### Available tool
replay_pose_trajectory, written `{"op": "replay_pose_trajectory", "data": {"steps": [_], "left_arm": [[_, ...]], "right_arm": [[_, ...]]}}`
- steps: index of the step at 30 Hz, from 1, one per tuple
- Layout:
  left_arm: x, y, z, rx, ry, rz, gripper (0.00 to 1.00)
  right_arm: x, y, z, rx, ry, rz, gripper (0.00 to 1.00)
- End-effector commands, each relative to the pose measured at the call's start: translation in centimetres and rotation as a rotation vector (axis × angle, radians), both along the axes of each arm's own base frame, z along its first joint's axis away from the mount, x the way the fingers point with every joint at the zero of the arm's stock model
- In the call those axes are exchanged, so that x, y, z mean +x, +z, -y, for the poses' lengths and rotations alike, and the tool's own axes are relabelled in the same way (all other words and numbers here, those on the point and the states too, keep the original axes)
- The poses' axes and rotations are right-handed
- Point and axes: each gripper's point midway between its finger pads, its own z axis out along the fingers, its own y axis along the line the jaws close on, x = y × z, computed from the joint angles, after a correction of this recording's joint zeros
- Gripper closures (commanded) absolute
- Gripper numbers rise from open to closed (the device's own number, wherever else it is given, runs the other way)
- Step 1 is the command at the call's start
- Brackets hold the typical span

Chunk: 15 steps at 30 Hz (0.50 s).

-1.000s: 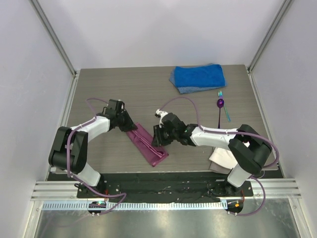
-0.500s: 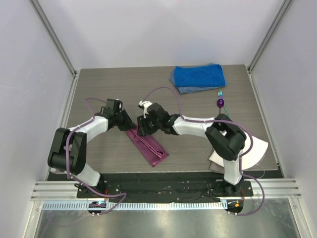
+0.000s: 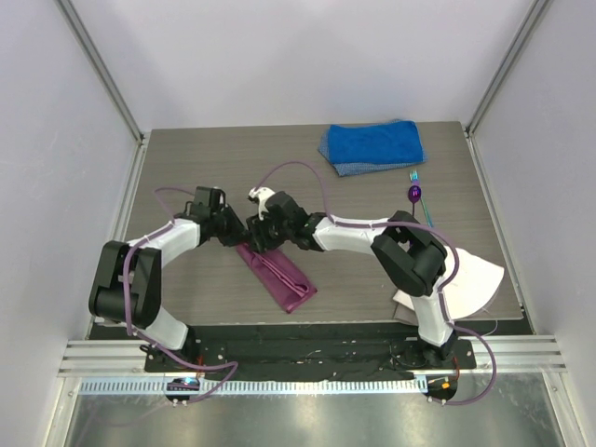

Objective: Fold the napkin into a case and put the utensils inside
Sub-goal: Stuff the top corner of the smaller-rectangle-folded napkin into the folded napkin.

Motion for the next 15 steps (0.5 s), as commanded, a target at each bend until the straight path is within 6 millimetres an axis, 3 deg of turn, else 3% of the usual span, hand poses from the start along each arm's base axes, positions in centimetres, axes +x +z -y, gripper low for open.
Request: {"op": "replay_pose_trajectory", "data": {"steps": [1,9,15], "left_arm": [[0.7,1.7,-0.1,-0.039,0.015,0.058,0.89],[0.4,3.4,-1.3,-0.046,0.078,0.092,0.89],[-0.7,4.2,-3.5,0.011,0.154,0.123,0.88]], "right_arm": [[1.2,1.5,-1.5,0.006,-0.002,0.091,0.48],[1.7,0.7,-1.5,-0.030,-0.019,0.124,0.52],[2.2,0.2,-1.4,-0.069,-0.048,0.151,0.59]]}}
